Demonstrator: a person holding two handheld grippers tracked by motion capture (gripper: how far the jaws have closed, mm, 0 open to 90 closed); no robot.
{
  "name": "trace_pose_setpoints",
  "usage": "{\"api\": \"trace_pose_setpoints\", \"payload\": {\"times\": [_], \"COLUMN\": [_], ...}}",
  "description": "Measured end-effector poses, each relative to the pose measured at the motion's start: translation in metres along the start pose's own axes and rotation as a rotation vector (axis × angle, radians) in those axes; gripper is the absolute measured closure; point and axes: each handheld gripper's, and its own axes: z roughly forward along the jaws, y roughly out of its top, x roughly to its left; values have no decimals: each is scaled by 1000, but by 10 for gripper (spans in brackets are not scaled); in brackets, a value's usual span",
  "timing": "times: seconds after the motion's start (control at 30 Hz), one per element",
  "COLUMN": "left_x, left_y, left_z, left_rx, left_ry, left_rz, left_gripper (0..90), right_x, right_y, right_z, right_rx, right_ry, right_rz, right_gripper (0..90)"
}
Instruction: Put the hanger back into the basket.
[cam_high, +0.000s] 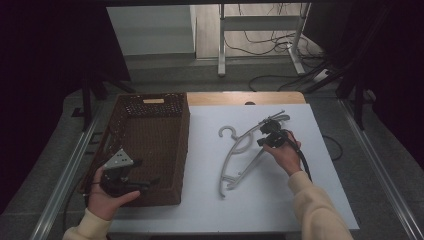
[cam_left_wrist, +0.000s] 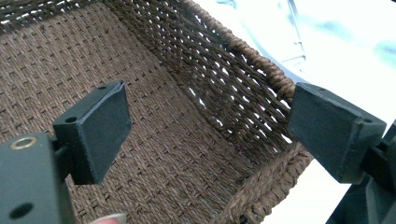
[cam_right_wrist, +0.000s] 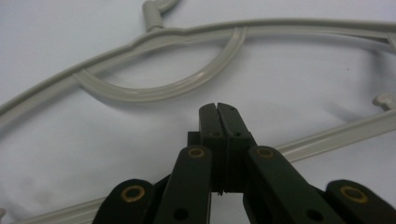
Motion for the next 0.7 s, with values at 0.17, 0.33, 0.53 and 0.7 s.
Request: {"api": "trace_pose_setpoints", "payload": {"times": [0.17,0.33,0.53,0.7], "left_x": [-1,-1,0,0], "left_y": [0,0,0,0], "left_z": [1,0,-1,0], "left_rx": [1,0,-1,0], "left_ry": [-1,0,0,-1], "left_rz": [2,4,1,4], "left_gripper": [137,137,137,138], "right_x": [-1,0,2,4], "right_y": [-1,-2,-3,-4], "right_z": [4,8,7,6], "right_rx": [17,37,38,40], "right_ry": [6,9,18,20], "right_rz": [-3,-14,-13,-16], "right_gripper": [897,896,897,897]}}
